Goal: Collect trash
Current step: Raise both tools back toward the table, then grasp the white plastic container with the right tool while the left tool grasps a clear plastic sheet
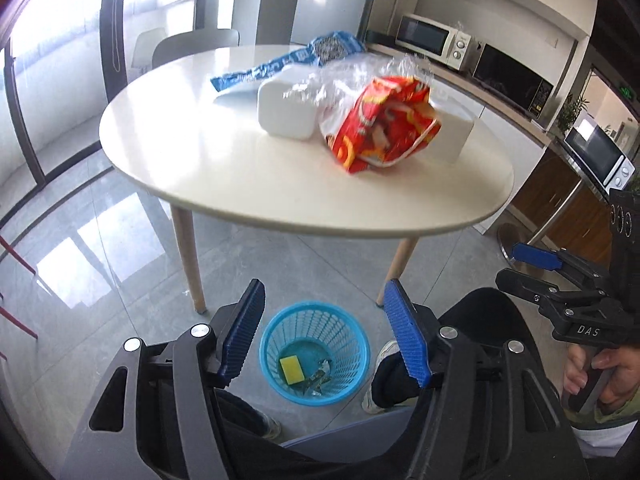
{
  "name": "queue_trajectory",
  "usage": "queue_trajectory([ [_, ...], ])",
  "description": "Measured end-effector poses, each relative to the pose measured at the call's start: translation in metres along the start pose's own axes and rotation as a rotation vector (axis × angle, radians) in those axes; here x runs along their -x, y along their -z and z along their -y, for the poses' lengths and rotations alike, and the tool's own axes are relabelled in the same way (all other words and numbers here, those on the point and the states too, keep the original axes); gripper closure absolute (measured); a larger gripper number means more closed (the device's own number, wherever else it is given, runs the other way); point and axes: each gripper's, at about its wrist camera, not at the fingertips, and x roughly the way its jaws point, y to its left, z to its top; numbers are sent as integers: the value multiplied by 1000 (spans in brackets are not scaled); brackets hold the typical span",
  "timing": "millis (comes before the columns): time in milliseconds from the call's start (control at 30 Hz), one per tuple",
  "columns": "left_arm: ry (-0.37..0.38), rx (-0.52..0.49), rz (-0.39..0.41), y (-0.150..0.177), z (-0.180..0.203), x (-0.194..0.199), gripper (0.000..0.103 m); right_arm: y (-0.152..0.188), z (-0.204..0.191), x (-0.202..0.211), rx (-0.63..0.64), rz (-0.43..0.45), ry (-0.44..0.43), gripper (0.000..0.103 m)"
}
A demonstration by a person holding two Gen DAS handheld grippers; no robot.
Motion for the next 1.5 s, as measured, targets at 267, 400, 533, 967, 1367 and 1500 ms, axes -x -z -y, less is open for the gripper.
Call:
queue_trajectory([
  [267, -8, -1, 101, -33, -2, 21, 41, -40, -1, 27, 22, 105, 11, 26],
  [400, -18, -10, 139, -49, 4, 35, 41, -55, -5, 38, 38, 144, 32, 25],
  [533, -50, -44, 164, -59, 9, 38, 41, -67, -11, 45, 42, 167, 67, 24],
  [967, -58, -67, 162, -84, 4, 14, 41, -99, 13, 14, 1, 163, 125, 24],
  [1367, -73, -131, 95, -91, 6, -22, 41, -126, 21, -38, 10, 107, 126, 24],
  [1500, -76, -158, 89, -93, 10, -27, 41, -132, 24, -48, 10, 94, 121, 25],
])
